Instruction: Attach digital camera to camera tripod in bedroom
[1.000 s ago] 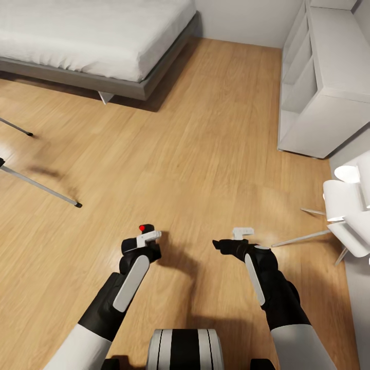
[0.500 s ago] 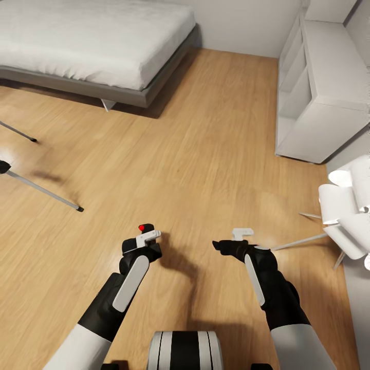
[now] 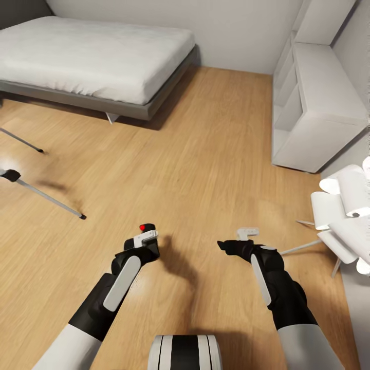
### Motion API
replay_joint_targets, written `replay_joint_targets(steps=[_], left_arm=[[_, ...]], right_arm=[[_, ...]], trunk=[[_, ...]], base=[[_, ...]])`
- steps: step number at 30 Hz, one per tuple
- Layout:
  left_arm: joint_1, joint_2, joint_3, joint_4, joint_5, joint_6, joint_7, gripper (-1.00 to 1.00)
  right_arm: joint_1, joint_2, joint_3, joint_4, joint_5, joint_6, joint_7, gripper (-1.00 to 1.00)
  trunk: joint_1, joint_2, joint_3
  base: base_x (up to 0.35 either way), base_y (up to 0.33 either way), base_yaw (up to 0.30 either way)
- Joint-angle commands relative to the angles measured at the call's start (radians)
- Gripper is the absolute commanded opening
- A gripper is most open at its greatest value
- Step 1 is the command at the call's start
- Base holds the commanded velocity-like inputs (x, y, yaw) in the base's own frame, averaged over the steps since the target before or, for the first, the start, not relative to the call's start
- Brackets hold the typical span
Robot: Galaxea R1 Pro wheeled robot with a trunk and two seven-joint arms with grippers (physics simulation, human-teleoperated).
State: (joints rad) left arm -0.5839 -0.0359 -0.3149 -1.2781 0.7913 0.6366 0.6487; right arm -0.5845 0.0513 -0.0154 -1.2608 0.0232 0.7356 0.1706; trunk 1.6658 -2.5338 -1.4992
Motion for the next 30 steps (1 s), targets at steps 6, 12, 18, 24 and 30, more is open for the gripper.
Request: replay_joint_targets(steps=[6,12,18,24,30], left_arm=[[-0.001,0.109,-0.001,-0.001,0.106,-0.003,-0.167,-1.0],[-0.001,0.19,-0.001,0.017,0.232,-0.054,-0.334,-1.0],[-0.001,0.234,-0.001,0.065,0.317,-0.111,-0.415,-1.0],[-0.001,0.245,-0.001,0.077,0.344,-0.126,-0.435,-1.0],[-0.001,0.246,-0.001,0.083,0.352,-0.13,-0.44,-1.0]], right_arm=[[-0.001,-0.019,-0.051,-0.008,-0.004,0.004,0.048,1.0],[0.0,-0.025,-0.071,-0.01,-0.007,0.004,0.07,1.0],[0.0,-0.026,-0.076,-0.009,-0.01,0.004,0.075,1.0],[0.0,-0.027,-0.076,-0.009,-0.011,0.004,0.076,1.0],[0.0,-0.026,-0.077,-0.008,-0.011,0.004,0.077,1.0]], trunk=[[-0.003,0.001,0.023],[-0.006,0.003,0.046],[-0.008,0.004,0.069],[-0.011,0.005,0.092],[-0.014,0.007,0.115]], base=[[0.0,0.0,0.0],[0.0,0.0,0.0],[0.0,0.0,0.0],[0.0,0.0,0.0],[0.0,0.0,0.0]])
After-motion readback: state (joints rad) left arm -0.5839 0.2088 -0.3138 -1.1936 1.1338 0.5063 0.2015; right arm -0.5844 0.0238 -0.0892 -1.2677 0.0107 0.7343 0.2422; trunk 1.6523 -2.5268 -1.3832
